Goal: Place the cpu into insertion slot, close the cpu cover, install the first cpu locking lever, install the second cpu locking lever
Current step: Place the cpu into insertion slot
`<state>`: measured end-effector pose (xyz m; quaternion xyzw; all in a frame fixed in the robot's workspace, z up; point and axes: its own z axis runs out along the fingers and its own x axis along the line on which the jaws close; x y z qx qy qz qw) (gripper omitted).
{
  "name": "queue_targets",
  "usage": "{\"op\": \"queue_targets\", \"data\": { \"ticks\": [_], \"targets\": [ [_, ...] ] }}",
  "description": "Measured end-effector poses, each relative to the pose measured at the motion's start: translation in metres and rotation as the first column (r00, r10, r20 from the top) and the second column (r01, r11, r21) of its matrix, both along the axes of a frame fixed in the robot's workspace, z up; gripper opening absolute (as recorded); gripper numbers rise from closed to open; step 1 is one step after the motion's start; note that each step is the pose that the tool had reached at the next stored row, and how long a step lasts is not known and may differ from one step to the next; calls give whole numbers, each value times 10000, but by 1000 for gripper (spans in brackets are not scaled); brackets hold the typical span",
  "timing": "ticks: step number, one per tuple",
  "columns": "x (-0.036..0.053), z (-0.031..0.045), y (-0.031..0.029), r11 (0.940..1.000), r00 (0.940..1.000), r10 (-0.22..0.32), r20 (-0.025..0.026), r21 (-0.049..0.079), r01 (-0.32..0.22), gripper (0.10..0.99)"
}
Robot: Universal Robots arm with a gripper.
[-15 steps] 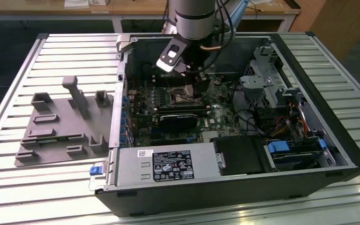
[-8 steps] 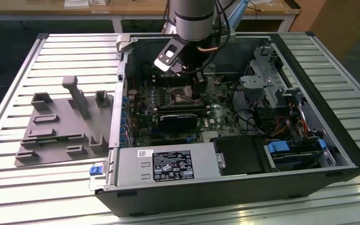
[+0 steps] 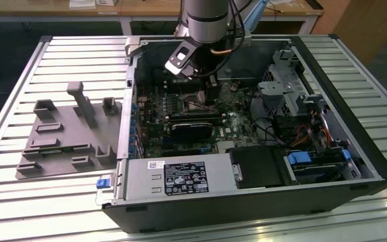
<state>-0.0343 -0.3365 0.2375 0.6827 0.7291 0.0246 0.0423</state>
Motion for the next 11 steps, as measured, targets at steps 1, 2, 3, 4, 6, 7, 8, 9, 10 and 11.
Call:
{"op": "queue_targets", "data": {
  "ticks": [1,2,3,4,6,7,8,9,10,11],
  "targets": [
    [-1,-8,7,10000,10000,-42,0,-1,42,537],
    [-2,-17,10,9999,9999,-135,2,0,135,537],
    [-3,-24,11,9997,9997,-236,2,0,236,537],
    [-6,-30,12,9994,9994,-351,0,-2,351,537],
    [-16,-44,19,9986,9986,-521,0,-2,521,537],
    [-24,-51,27,9984,9984,-573,0,-3,573,537],
    [-29,-58,37,9982,9982,-600,1,-2,600,537],
    [-33,-65,45,9981,9981,-613,1,-1,613,537],
    [-37,-72,54,9980,9980,-625,1,-1,625,537],
    [-42,-79,62,9980,9980,-633,1,-2,633,537]
  ]
}}
